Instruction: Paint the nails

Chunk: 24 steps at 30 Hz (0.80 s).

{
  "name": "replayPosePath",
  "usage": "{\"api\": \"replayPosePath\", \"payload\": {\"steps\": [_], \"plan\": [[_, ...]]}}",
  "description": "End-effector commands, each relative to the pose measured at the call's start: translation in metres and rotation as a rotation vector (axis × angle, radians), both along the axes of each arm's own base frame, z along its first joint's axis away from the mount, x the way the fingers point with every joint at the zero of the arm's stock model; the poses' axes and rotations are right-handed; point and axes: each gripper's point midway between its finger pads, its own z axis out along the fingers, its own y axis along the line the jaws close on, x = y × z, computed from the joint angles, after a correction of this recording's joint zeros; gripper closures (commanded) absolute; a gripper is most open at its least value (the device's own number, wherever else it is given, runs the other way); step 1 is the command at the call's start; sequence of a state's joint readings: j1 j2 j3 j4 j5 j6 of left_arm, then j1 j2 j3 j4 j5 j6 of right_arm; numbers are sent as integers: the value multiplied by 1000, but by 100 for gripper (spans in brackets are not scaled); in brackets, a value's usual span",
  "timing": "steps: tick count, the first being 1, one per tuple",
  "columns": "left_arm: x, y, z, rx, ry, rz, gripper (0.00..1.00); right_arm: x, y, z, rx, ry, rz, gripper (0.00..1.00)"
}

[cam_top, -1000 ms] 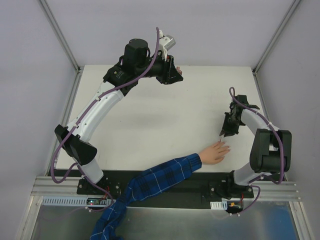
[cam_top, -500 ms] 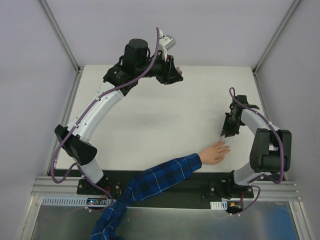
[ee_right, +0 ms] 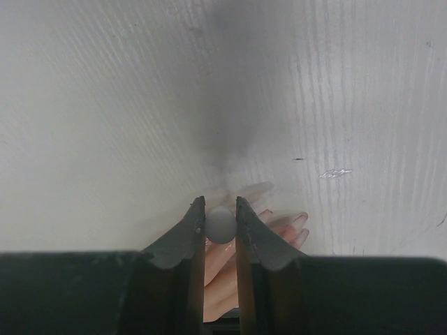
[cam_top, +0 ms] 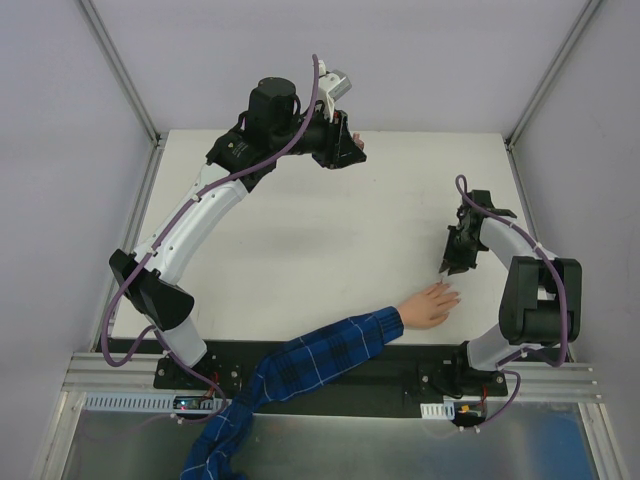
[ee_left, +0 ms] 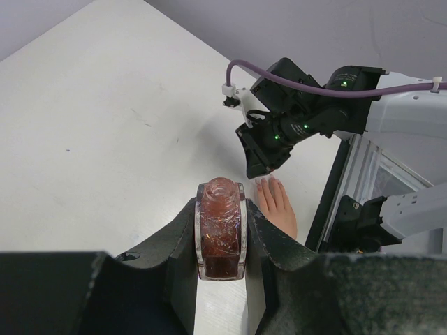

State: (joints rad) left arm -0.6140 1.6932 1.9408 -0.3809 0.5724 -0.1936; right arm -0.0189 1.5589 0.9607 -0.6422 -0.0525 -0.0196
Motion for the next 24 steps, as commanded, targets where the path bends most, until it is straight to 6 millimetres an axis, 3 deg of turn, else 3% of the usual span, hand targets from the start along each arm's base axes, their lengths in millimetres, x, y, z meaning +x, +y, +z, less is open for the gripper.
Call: {"api": "replayPosePath", "payload": {"steps": [1,18,24], "plan": [[-8,5,27,-47,-60,-16,100,-4,6,11,5,-24,27,99],[-9,6,25,-47,-46,-8,100,-11,19,12,39,-30,62,99],[-8,7,26,-47,-52,-4,100,-9,14,11,12,-26,54,100]]}}
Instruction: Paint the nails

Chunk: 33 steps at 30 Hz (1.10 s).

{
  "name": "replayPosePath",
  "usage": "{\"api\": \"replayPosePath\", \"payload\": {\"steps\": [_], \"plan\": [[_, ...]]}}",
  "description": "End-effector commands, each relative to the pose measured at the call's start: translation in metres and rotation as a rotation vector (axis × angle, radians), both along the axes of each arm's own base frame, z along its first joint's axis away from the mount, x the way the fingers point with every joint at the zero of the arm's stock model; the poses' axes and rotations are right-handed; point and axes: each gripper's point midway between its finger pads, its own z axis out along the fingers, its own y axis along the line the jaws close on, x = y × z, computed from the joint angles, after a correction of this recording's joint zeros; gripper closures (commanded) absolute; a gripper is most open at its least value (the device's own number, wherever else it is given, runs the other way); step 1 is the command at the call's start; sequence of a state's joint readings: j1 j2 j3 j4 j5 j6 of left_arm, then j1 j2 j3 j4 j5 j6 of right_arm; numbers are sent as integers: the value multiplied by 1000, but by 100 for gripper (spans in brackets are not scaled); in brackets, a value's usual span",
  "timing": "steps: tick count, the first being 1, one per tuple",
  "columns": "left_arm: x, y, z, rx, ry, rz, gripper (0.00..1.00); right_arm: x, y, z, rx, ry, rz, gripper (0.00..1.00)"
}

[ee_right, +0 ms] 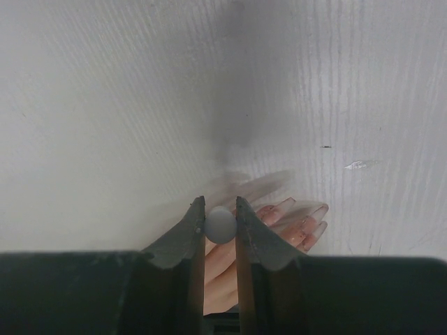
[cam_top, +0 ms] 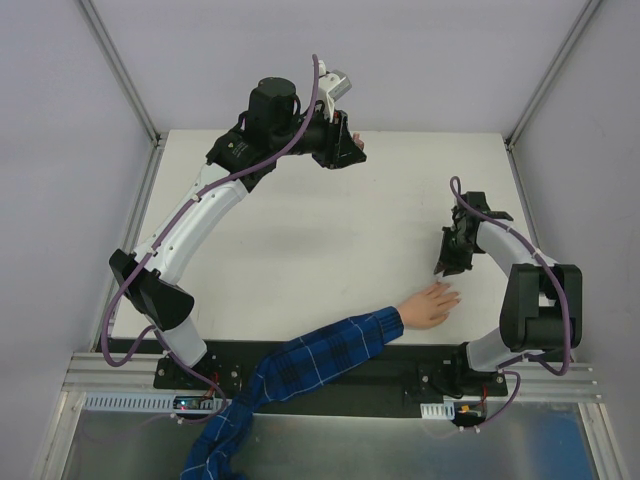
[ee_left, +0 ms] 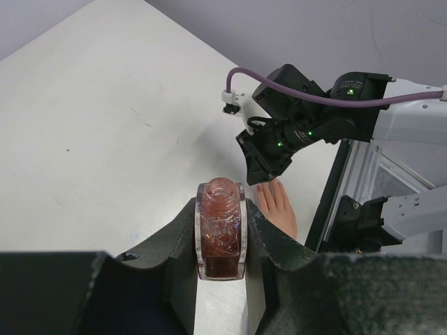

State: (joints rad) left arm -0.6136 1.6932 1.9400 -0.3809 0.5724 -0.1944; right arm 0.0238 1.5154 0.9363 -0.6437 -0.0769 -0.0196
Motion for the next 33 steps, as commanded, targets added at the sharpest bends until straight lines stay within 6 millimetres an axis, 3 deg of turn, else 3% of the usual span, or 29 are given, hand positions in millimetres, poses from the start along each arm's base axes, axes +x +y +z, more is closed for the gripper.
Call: {"api": "replayPosePath", "payload": {"steps": [1,33], "plan": [[-8,6,26,-47,-55,-6,100,-2,-4,6,-23,-6,2,100],[-8,7,29,-46,-70,-5,100,5,-26,1,-61,10,-87,100]]}}
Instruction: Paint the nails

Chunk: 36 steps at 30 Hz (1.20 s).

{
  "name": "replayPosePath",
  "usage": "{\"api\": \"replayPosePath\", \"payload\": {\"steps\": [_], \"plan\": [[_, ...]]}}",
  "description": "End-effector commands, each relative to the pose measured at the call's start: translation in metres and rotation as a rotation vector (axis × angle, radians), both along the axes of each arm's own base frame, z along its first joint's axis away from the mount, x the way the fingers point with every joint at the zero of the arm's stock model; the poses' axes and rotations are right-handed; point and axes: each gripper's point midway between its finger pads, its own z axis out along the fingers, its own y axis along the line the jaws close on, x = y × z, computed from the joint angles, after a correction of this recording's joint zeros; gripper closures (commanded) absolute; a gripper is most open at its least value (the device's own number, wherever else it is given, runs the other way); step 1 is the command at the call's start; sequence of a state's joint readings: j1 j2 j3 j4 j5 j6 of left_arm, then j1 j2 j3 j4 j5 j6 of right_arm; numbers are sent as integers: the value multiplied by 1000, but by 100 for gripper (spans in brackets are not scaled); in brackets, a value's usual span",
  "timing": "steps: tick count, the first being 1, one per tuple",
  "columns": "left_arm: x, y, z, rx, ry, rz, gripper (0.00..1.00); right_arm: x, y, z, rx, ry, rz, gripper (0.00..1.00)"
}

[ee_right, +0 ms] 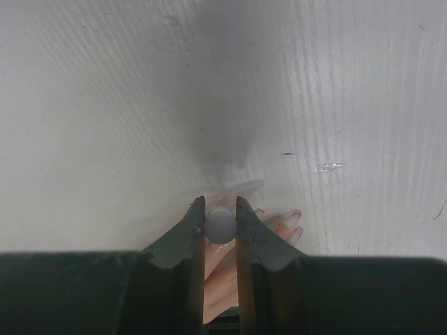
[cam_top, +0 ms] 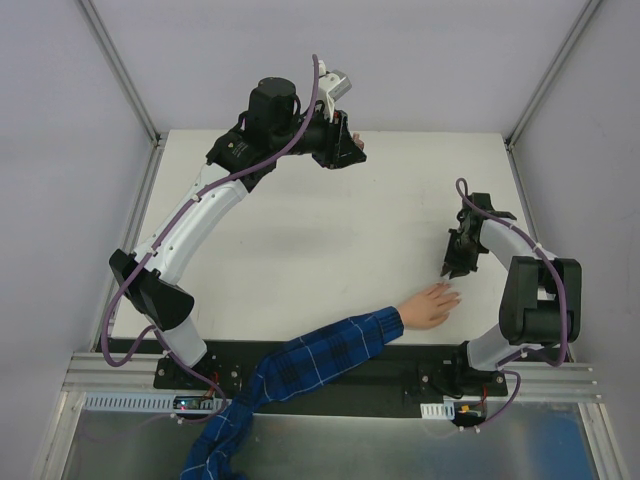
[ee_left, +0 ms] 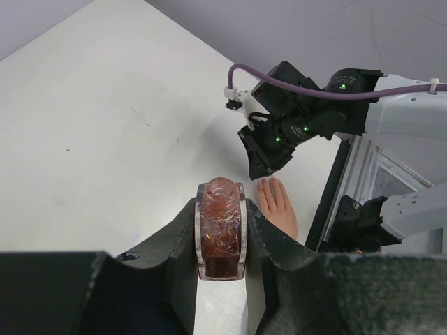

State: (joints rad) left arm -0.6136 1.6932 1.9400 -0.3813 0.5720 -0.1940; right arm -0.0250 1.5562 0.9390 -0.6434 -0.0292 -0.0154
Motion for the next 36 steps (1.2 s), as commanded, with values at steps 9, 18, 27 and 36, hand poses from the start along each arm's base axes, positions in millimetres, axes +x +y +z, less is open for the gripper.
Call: {"api": "replayPosePath", "payload": {"steps": [9,18,27,36], "plan": [[-10,7,30,-49,-70,-8,100,8,-2,24,2,-81,-14,99],[-11,7,30,-52,-62,-10,100,3,3,25,23,-84,-8,100],[-12,8,31,-55,-56,-10,100,2,12,18,51,-66,11,100],[-13,8,30,-56,-49,-5,100,-3,16,18,65,-66,21,100]]}}
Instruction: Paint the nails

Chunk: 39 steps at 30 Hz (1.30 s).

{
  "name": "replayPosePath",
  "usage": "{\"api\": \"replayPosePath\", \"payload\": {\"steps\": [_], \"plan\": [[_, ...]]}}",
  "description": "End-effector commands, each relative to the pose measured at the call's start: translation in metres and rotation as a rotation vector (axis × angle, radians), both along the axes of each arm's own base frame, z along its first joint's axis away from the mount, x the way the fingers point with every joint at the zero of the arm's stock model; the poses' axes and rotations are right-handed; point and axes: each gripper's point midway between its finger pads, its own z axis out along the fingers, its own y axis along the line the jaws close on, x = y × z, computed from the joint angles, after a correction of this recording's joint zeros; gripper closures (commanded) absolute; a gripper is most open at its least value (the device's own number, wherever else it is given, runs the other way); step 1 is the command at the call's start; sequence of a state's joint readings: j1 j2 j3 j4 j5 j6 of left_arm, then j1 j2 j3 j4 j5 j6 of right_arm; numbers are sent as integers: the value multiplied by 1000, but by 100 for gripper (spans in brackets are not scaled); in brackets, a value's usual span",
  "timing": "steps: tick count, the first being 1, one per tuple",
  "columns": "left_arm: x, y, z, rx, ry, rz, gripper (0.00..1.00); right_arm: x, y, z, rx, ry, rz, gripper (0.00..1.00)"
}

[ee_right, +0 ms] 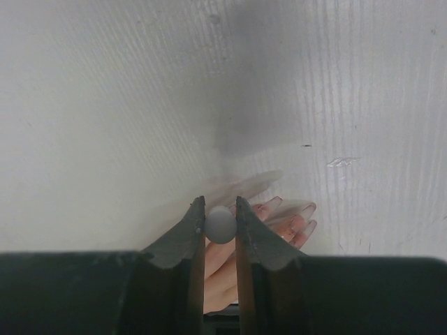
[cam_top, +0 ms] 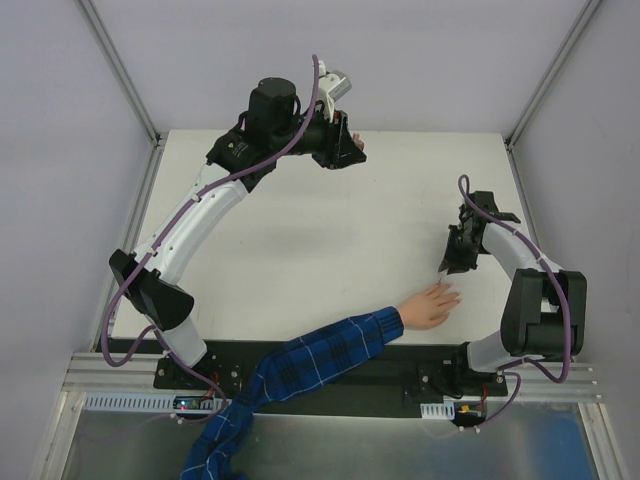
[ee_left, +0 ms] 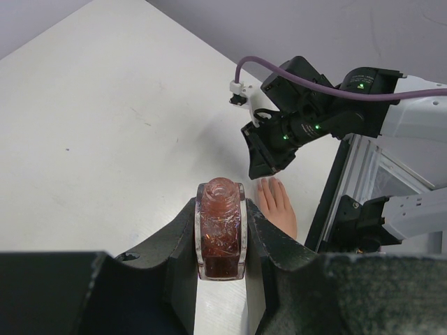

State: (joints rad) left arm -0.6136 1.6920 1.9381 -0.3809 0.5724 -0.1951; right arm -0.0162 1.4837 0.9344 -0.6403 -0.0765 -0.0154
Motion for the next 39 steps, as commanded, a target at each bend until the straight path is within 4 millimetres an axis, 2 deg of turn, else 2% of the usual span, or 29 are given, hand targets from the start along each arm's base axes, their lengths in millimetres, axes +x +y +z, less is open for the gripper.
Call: {"api": "replayPosePath", "payload": {"steps": [1,7,29,36,39], "plan": [[-13,8,31,-57,-52,-5,100,-7,6,1,20,6,4,100],[-12,7,32,-57,-55,-6,100,-11,5,-2,15,17,3,100],[-15,11,38,-60,-81,-2,100,0,-9,-4,-13,28,-38,100],[-14,11,41,-60,-98,-5,100,12,-17,4,-27,22,-80,100],[-17,13,45,-67,-101,-7,100,24,-19,23,-37,-16,-75,100]]}}
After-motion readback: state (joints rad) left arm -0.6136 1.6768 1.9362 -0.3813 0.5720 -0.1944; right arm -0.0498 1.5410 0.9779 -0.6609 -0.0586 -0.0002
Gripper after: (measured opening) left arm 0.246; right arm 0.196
